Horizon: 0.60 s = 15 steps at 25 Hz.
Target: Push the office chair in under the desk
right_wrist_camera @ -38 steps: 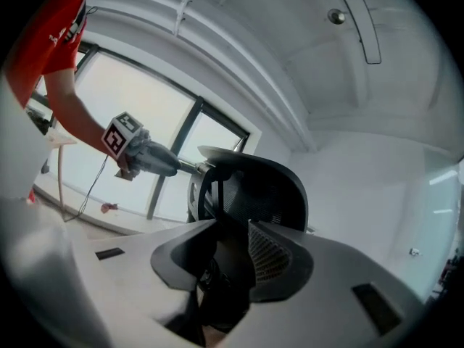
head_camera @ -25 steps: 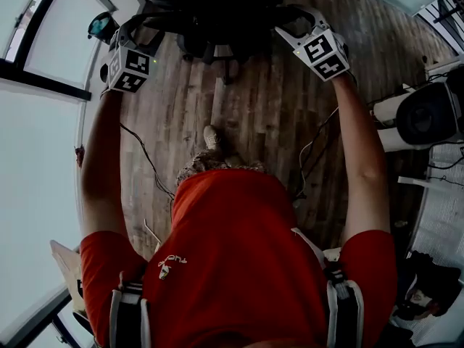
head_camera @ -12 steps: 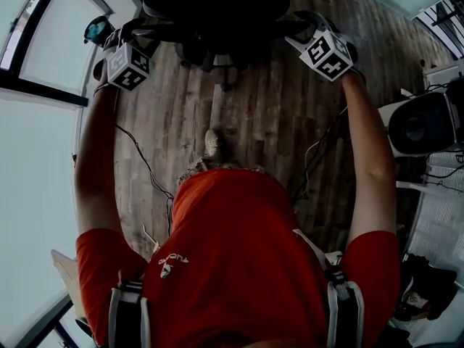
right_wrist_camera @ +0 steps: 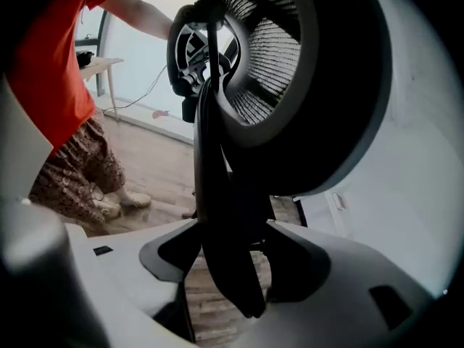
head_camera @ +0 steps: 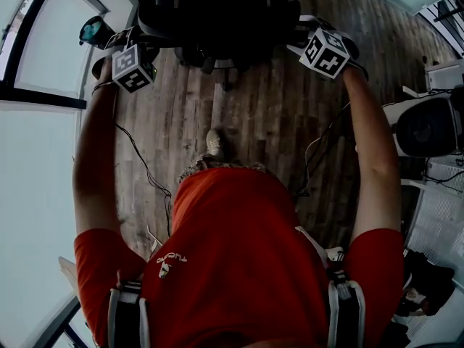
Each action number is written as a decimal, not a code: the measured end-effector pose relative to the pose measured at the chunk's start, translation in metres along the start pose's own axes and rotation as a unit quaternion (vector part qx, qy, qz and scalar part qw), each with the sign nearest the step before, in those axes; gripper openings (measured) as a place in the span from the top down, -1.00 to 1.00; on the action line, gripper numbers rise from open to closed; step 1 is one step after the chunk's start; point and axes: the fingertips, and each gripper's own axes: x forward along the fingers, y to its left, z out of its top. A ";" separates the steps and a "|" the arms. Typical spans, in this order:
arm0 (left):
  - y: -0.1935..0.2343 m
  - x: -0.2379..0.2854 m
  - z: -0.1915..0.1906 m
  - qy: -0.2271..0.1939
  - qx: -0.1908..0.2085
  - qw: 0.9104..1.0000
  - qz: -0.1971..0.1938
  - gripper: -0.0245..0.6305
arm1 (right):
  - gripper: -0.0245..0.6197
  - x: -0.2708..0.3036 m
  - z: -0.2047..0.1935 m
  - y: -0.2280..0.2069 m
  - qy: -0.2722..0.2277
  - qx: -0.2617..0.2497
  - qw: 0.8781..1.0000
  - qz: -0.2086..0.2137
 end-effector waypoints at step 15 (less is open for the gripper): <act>0.004 0.034 0.013 -0.032 0.076 0.997 -0.001 0.61 | 0.47 0.030 -0.008 -0.002 0.002 -0.061 0.998 0.002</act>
